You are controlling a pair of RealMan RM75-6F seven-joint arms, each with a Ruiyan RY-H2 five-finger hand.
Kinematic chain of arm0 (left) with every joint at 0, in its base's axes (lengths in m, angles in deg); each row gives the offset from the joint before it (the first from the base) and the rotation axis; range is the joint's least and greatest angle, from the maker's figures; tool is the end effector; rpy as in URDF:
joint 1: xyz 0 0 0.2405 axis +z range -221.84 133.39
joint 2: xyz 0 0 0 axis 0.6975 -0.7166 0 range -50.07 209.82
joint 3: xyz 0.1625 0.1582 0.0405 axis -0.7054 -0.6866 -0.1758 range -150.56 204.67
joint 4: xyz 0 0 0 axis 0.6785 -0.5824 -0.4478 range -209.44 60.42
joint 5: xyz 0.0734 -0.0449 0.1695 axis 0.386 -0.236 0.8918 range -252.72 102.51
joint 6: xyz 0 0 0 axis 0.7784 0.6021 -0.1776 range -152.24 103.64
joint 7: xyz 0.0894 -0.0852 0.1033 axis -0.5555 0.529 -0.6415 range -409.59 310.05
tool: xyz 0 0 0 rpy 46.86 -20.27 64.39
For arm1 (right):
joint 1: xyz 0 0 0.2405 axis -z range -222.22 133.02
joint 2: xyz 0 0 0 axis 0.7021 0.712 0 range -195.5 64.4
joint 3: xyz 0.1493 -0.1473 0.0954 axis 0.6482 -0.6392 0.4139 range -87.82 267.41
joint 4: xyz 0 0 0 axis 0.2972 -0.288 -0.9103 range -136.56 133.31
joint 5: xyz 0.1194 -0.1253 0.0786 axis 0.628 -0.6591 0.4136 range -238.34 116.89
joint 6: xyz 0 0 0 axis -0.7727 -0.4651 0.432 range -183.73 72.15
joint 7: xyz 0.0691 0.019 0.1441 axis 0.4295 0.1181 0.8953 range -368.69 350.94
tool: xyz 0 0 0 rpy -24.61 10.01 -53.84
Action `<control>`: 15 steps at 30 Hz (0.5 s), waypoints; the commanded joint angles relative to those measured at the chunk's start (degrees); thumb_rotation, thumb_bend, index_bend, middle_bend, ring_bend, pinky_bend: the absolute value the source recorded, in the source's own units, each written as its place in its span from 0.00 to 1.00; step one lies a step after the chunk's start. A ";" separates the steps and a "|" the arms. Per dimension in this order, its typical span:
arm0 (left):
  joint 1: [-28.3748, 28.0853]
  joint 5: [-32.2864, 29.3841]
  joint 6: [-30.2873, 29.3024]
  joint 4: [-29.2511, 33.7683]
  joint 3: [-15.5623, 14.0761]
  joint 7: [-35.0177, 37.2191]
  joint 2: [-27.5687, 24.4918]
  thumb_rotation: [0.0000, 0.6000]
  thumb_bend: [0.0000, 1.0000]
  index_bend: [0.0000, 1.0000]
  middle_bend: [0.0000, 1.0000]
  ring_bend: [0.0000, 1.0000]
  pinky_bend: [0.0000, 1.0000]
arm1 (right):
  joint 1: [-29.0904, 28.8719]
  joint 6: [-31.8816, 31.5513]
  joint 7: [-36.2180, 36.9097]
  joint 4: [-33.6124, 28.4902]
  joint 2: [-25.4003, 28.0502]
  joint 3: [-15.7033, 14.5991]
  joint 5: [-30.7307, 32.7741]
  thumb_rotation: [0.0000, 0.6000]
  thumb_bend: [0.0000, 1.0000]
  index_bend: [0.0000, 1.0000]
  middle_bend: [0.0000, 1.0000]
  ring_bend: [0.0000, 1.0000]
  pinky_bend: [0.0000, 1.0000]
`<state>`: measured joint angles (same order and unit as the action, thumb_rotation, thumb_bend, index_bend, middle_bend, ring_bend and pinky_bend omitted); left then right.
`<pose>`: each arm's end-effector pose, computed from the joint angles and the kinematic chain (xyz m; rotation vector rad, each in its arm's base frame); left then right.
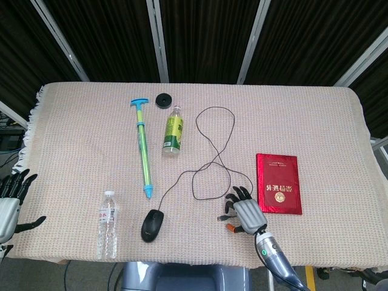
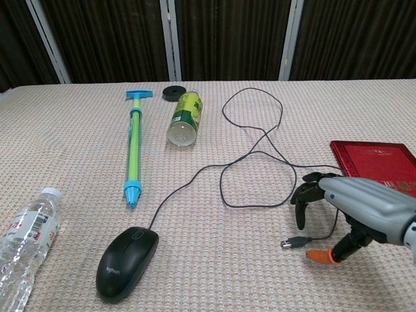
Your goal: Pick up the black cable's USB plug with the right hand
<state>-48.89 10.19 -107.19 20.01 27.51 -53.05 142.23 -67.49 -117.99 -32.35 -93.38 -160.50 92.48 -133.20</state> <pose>-0.2839 0.1846 0.1605 -1.4353 -0.9300 -0.8100 -0.1651 -0.2305 -0.0411 1.8224 -1.1745 0.8854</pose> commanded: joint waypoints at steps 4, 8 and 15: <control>-0.01 -0.18 0.13 0.17 0.05 0.29 -0.11 1.00 0.10 0.09 0.00 0.00 0.01 | -0.30 -0.14 -0.49 1.72 -1.87 -0.14 0.25 1.00 0.22 0.50 0.22 0.02 0.00; 0.03 -0.34 0.23 0.34 0.05 0.54 -0.21 1.00 0.10 0.09 0.00 0.00 0.01 | -0.54 0.00 -0.20 3.07 -2.93 0.26 0.80 1.00 0.22 0.50 0.23 0.02 0.00; 0.00 -0.68 0.52 0.56 0.12 1.04 -0.36 1.00 0.10 0.10 0.00 0.00 0.01 | -0.66 0.17 0.15 4.31 -3.80 0.15 1.26 1.00 0.29 0.53 0.24 0.02 0.00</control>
<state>-48.90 9.52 -106.67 20.56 27.62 -52.01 141.87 -68.14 -117.82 -32.21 -89.10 -164.26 92.68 -131.92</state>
